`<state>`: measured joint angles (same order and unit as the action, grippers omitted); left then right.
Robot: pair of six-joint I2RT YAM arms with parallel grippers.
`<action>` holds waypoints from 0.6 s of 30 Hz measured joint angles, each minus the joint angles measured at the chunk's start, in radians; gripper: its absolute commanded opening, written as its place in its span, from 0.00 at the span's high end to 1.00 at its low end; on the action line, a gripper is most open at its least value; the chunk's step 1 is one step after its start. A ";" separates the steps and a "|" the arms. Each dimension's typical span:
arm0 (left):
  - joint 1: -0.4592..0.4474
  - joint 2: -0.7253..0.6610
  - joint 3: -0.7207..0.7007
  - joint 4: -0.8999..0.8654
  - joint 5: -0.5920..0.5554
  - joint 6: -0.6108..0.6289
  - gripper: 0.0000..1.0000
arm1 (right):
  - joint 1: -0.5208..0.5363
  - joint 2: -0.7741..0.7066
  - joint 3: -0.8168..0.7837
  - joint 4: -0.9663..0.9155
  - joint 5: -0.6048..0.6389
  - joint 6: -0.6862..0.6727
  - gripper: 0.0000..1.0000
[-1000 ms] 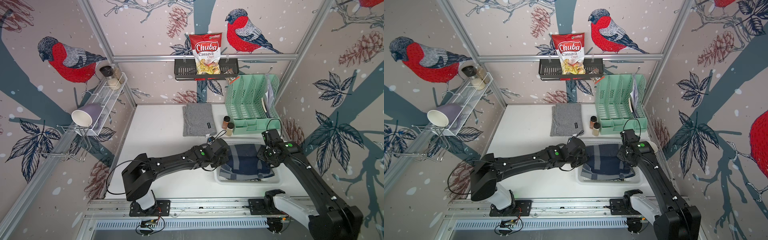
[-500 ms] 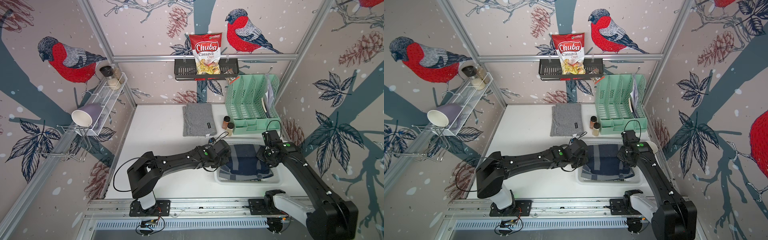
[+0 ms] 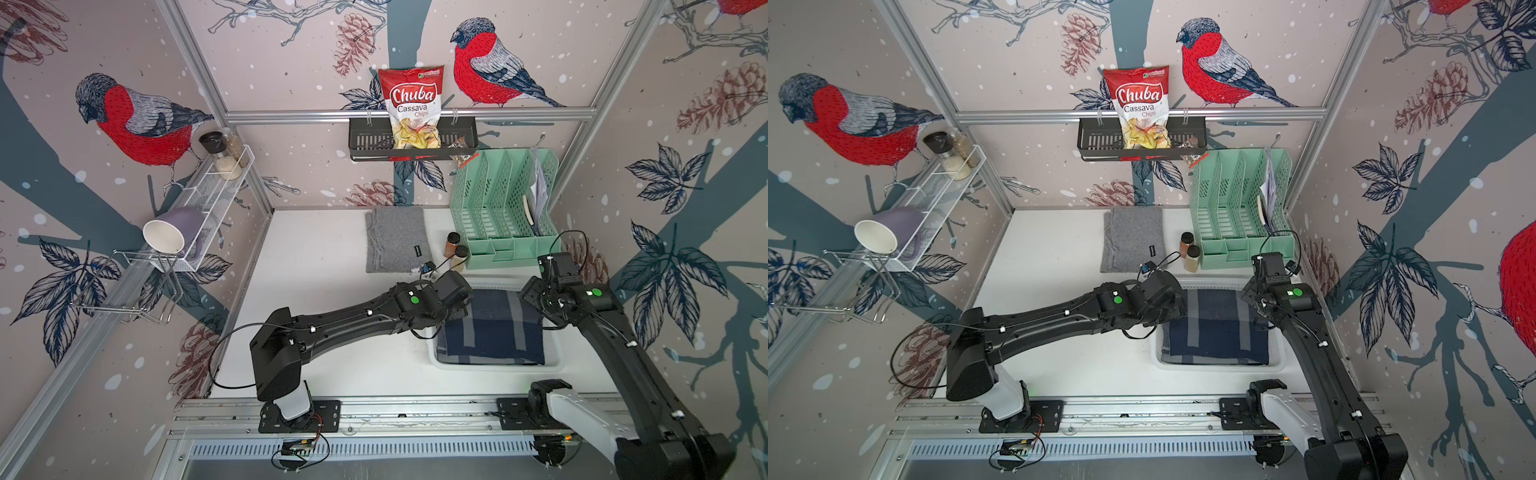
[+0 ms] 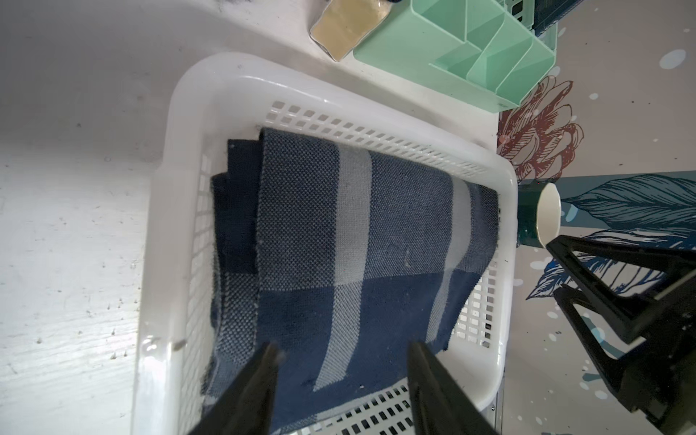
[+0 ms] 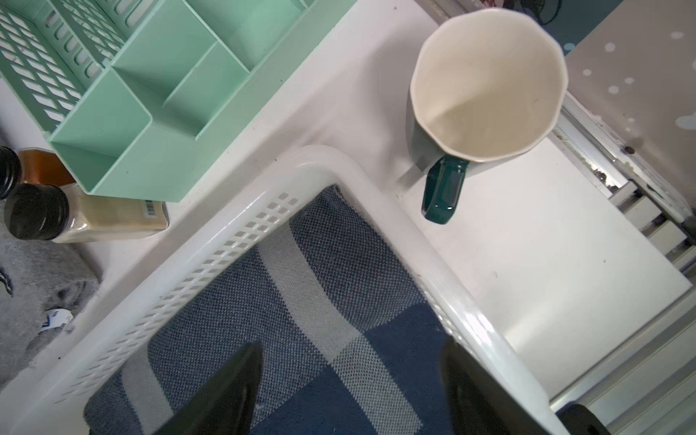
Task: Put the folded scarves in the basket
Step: Place the scarf in the basket, then move the scarf to the center of the board.
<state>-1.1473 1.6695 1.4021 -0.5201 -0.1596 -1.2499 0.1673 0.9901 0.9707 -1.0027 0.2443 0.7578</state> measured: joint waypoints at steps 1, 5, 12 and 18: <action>0.000 0.003 0.000 0.010 0.008 0.006 0.57 | 0.005 -0.002 -0.007 0.006 -0.003 0.001 0.34; 0.000 0.087 0.032 0.058 0.092 0.028 0.73 | 0.025 -0.005 -0.072 0.040 -0.057 0.005 0.43; 0.007 0.190 -0.010 0.128 0.222 0.045 0.79 | 0.022 0.024 -0.183 0.137 -0.142 0.008 0.51; 0.034 0.201 -0.076 0.161 0.245 0.045 0.75 | 0.014 0.055 -0.245 0.210 -0.185 0.008 0.51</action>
<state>-1.1133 1.8706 1.3266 -0.3595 0.0853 -1.2049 0.1818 1.0447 0.7258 -0.7925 0.0593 0.7662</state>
